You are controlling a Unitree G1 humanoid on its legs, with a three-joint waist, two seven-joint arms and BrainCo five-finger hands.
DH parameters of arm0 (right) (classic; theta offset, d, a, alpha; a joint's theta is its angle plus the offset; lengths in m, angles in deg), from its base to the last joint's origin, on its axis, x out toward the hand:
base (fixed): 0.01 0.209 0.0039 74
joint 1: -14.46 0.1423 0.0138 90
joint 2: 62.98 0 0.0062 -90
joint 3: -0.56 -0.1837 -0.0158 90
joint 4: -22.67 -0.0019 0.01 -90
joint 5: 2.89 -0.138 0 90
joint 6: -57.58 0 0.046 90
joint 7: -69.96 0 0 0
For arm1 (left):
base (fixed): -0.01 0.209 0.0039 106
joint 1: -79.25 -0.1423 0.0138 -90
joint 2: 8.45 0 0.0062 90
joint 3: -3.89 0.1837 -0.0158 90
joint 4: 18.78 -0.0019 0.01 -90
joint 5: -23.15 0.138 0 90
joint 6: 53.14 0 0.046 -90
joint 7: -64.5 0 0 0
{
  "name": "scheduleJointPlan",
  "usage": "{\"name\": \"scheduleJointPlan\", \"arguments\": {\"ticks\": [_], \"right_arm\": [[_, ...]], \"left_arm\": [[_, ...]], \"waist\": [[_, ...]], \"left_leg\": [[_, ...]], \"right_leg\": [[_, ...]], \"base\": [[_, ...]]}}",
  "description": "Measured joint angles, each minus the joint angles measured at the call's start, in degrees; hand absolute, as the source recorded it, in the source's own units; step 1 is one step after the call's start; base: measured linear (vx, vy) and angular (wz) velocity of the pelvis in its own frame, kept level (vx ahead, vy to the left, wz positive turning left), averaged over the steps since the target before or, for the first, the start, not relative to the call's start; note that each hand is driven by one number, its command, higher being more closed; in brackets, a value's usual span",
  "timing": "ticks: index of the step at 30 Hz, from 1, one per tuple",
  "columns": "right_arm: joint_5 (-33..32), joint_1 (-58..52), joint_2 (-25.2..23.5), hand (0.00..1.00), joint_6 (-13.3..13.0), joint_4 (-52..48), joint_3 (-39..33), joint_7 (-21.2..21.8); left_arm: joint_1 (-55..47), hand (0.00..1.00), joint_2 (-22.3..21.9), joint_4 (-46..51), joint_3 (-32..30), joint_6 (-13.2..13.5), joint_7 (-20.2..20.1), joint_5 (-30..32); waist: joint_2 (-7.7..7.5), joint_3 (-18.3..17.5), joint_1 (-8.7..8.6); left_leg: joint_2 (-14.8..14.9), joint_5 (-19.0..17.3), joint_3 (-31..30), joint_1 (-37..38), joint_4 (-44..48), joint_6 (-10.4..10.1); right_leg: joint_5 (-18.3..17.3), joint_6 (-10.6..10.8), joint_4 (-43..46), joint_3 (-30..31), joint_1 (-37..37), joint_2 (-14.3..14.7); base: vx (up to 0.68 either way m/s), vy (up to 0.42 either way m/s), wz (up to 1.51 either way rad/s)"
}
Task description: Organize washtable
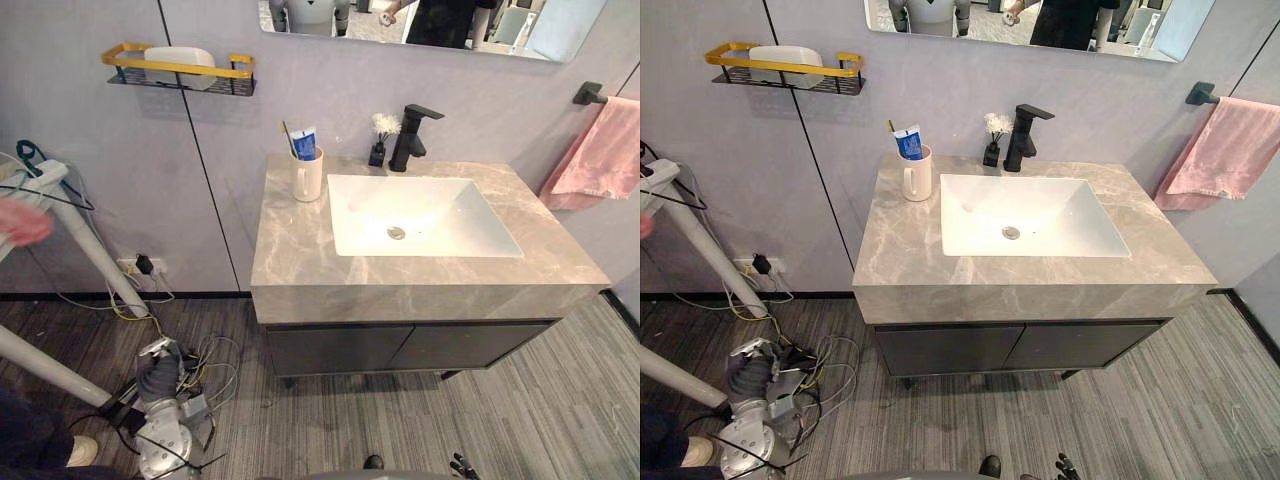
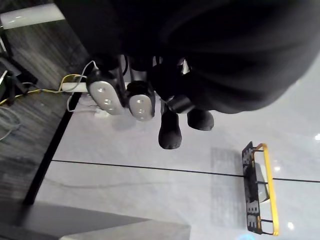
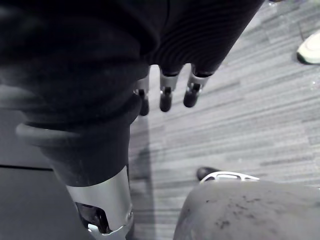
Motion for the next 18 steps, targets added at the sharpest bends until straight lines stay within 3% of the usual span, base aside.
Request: {"name": "scheduleJointPlan", "arguments": {"ticks": [18], "right_arm": [[0.00,0.25,0.70,0.00,-0.02,0.02,-0.06,-0.11]], "left_arm": [[0.50,1.00,0.08,-15.56,4.34,-1.91,-1.31,2.23]], "waist": [[1.28,0.46,-0.13]], "left_leg": [[-0.04,0.25,1.37,2.48,-2.74,-0.18]], "right_leg": [[-0.44,0.47,-0.05,1.32,0.42,0.38]], "base": [[0.01,0.010,-0.03]]}}
